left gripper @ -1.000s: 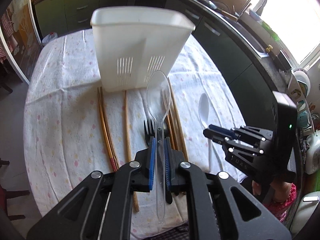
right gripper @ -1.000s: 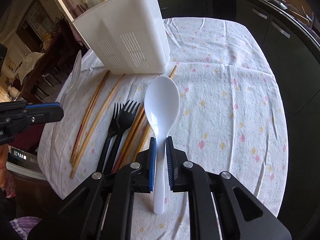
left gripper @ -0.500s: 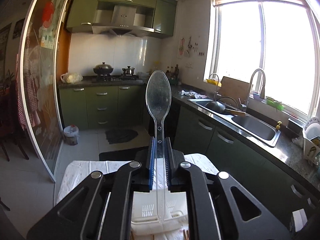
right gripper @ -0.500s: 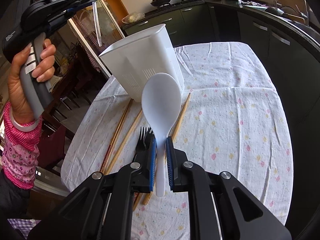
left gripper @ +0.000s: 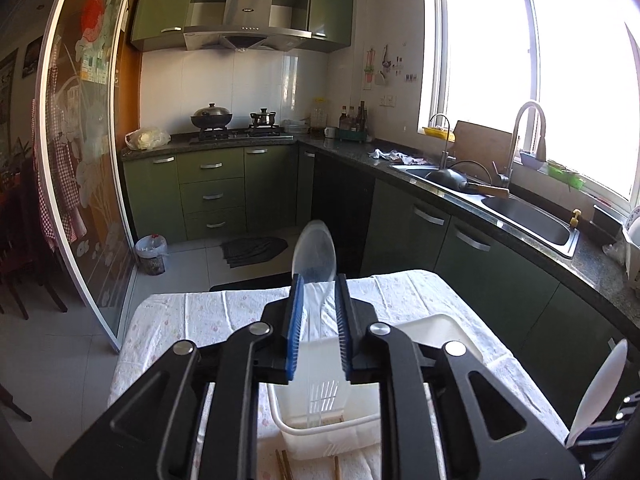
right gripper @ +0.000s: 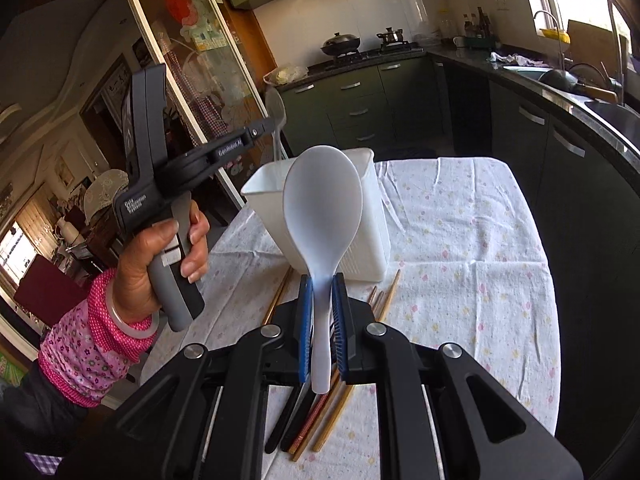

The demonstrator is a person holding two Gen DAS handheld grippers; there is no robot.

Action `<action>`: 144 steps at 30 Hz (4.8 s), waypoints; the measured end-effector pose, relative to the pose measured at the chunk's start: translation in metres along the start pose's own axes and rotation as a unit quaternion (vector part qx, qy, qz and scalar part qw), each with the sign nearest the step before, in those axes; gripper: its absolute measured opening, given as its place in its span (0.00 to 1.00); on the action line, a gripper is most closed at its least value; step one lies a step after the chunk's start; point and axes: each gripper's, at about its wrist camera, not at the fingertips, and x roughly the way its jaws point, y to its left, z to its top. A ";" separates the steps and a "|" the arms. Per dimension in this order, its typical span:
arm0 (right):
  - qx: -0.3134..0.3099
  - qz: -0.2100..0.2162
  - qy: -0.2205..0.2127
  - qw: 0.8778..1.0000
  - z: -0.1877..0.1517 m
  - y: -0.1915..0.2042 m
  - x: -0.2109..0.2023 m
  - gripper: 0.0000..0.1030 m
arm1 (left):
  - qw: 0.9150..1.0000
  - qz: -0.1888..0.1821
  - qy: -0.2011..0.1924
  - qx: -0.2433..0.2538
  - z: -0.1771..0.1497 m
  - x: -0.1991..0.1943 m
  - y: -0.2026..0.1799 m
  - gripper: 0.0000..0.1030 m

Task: Organize utensils
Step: 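Lift both spoons and drop them into the white utensil holder with both tools, then grasp a black fork with the left tool while the right tool grasps the other black fork, then lift both black forks and drop them into the white holder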

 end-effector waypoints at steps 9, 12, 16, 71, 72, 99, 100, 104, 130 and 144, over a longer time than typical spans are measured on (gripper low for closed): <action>0.005 -0.032 -0.115 0.993 0.084 0.015 -0.002 0.11 | 1.000 -0.010 -0.007 -0.006 -0.006 -0.023 0.011 0.31; 0.004 -0.044 -0.135 0.990 0.102 0.016 0.011 0.11 | 1.000 -0.009 -0.002 -0.010 -0.006 -0.031 0.016 0.31; 0.005 -0.055 -0.125 0.991 0.115 0.013 0.043 0.11 | 1.000 -0.011 0.018 -0.018 -0.012 -0.038 0.022 0.31; -0.017 -0.026 0.060 0.998 -0.032 -0.003 0.031 0.39 | 0.900 -0.026 0.434 -0.027 -0.179 0.010 -0.034 0.08; -0.017 -0.021 0.081 0.996 -0.038 -0.003 0.041 0.39 | 0.900 -0.028 0.433 -0.034 -0.179 0.009 -0.030 0.08; -0.037 -0.061 0.243 0.967 -0.071 0.016 0.163 0.40 | 0.915 -0.051 0.396 -0.057 -0.158 -0.025 -0.002 0.08; -0.037 -0.060 0.246 0.967 -0.070 0.017 0.165 0.40 | 0.916 -0.050 0.395 -0.057 -0.158 -0.026 -0.001 0.08; -0.041 -0.063 0.255 0.964 -0.072 0.019 0.174 0.39 | 0.917 -0.052 0.390 -0.060 -0.155 -0.031 0.003 0.08; 0.010 0.022 0.035 0.999 -0.026 0.007 0.025 0.05 | 0.965 -0.105 0.238 -0.022 -0.084 -0.096 -0.020 0.08; 0.024 0.051 -0.010 0.998 -0.016 0.000 -0.011 0.05 | 0.993 -0.102 -0.052 -0.012 0.032 -0.124 -0.022 0.08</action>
